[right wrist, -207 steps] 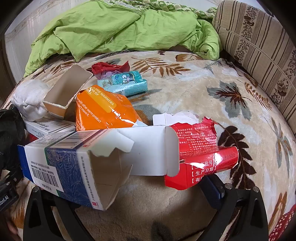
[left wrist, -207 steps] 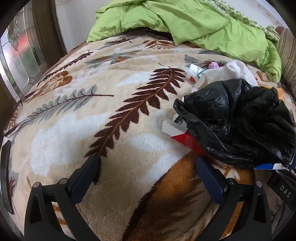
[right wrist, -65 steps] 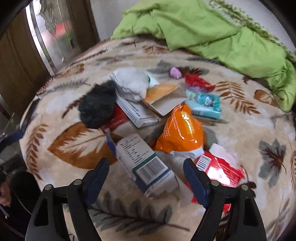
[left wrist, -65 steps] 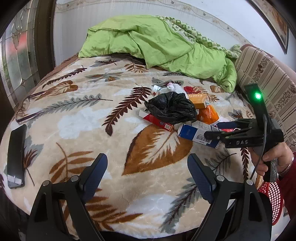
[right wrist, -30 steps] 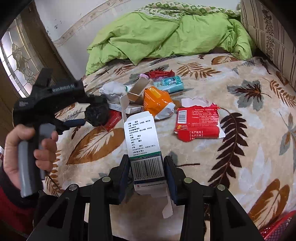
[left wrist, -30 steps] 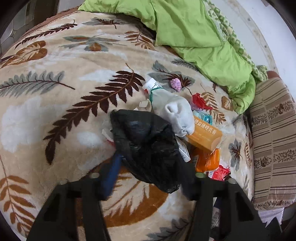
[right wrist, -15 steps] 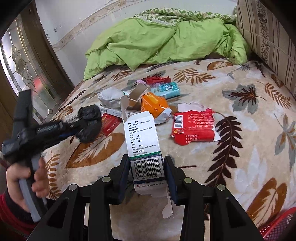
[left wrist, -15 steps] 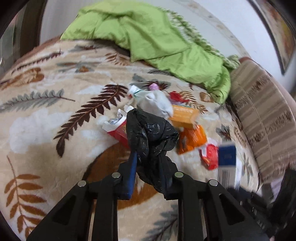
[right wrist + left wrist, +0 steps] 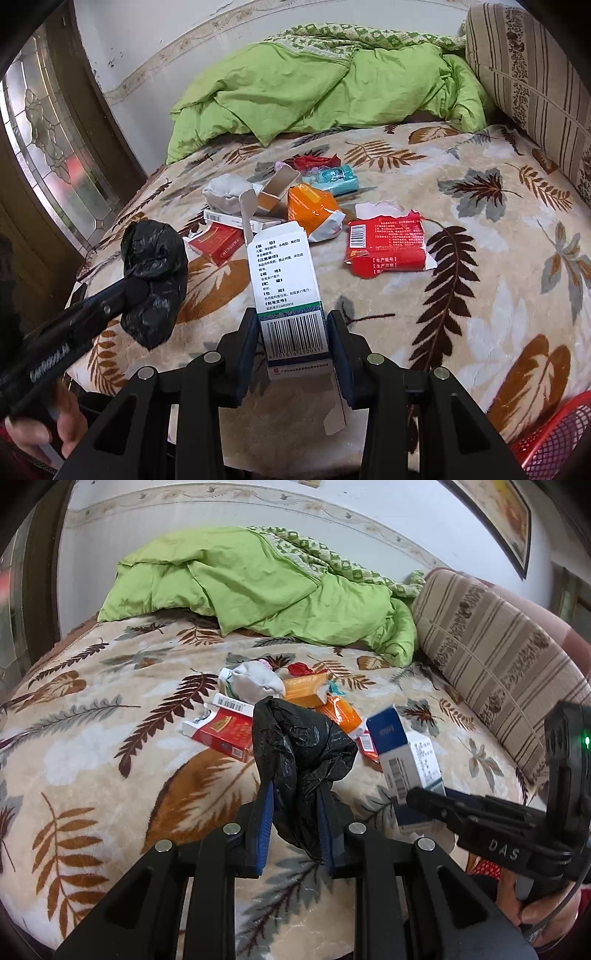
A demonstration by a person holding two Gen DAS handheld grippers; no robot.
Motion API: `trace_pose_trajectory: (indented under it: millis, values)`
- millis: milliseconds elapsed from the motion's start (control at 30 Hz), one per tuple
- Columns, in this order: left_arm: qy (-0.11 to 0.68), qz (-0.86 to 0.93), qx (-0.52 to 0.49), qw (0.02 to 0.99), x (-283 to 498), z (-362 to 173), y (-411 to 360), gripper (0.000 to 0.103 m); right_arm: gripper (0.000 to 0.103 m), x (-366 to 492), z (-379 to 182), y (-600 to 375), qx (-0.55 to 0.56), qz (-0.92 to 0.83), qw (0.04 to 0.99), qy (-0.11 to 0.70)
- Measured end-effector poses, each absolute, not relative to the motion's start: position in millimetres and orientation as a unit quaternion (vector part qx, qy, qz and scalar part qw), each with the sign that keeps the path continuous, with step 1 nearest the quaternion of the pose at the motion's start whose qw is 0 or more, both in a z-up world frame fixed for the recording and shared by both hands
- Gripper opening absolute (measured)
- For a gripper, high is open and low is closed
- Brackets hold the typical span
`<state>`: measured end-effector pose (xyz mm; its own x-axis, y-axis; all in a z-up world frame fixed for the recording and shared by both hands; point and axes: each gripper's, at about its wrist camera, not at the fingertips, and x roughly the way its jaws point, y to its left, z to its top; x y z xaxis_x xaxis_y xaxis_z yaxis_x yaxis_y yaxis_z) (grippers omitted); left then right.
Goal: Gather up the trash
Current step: 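Carry the box and bag in both tools over to the red wastebasket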
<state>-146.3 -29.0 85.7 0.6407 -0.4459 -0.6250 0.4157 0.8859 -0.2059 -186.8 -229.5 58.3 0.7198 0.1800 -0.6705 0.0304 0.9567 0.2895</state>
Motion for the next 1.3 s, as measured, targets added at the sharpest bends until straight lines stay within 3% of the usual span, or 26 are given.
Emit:
trace_pose_trajectory:
  millis: [700,1300]
  values:
    - [0.349,-0.249,-0.015,0.903,-160.8,85.1,-38.7,0.021,0.04,-194.2,61.8,-239.0,0.17,0.037,0.914,0.366]
    - [0.331,-0.336,0.024,0.881,-205.9,109.4,-88.4,0.021,0.04,-270.0,77.8,-284.6,0.219,0.009,0.904,0.366]
